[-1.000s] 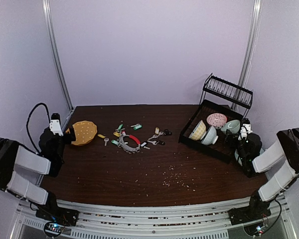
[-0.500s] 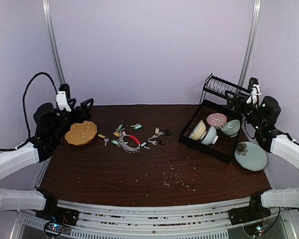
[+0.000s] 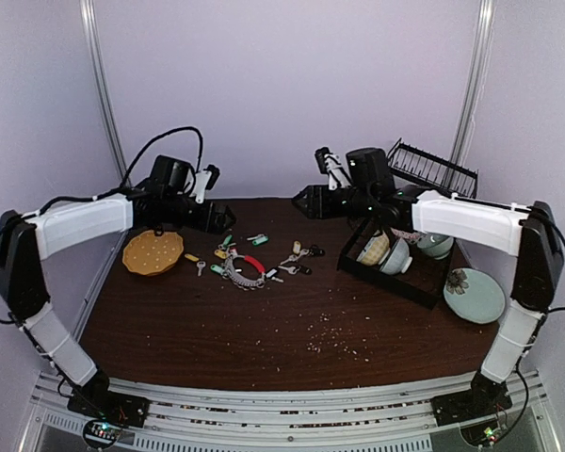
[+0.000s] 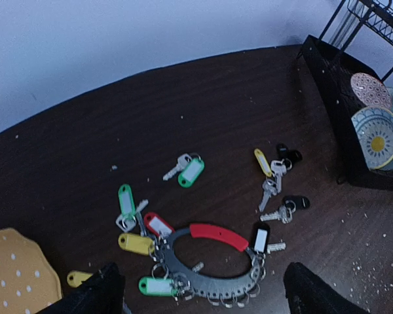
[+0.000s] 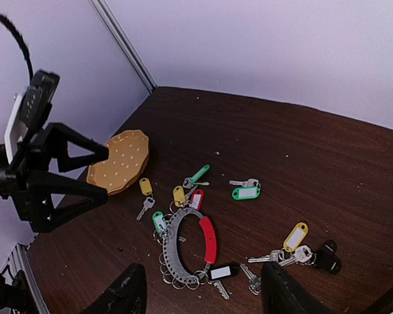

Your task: Put the keys on the keyring

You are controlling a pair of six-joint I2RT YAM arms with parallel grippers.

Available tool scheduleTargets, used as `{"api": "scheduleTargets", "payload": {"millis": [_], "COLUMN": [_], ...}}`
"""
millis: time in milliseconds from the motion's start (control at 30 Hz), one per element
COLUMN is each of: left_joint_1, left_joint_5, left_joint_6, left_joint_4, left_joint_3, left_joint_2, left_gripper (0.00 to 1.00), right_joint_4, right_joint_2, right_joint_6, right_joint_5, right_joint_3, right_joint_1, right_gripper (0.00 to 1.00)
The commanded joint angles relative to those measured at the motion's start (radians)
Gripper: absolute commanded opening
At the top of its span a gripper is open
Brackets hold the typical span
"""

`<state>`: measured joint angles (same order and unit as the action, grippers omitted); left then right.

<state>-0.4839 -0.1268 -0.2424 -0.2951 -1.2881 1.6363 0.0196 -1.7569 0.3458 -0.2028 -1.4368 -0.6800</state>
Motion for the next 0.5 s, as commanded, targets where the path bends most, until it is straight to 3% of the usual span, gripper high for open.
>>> {"api": "scheduleTargets", "payload": {"millis": [0, 267, 467], "left_joint_1": [0.011, 0.023, 0.027], "left_joint_5": [-0.040, 0.065, 0.053], "left_joint_6": [-0.005, -0.055, -0.091], "left_joint_4": [-0.060, 0.093, 0.237], "left_joint_3": [-0.077, 0.065, 0.201], "left_joint_2": [0.162, 0.119, 0.048], "left_gripper": [0.87, 0.88, 0.89], "right_joint_4": [-0.181, -0.369, -0.452], "right_joint_2": [-0.275, -0.670, -0.835], "right_joint_6": [0.025, -0.044, -0.105], "right_joint_5": [0.068, 0.138, 0.183], "right_joint_3": [-0.218, -0.638, -0.814], "right_joint_1": [-0.022, -0.075, -0.111], "right_gripper": [0.58, 0.56, 0.56]}}
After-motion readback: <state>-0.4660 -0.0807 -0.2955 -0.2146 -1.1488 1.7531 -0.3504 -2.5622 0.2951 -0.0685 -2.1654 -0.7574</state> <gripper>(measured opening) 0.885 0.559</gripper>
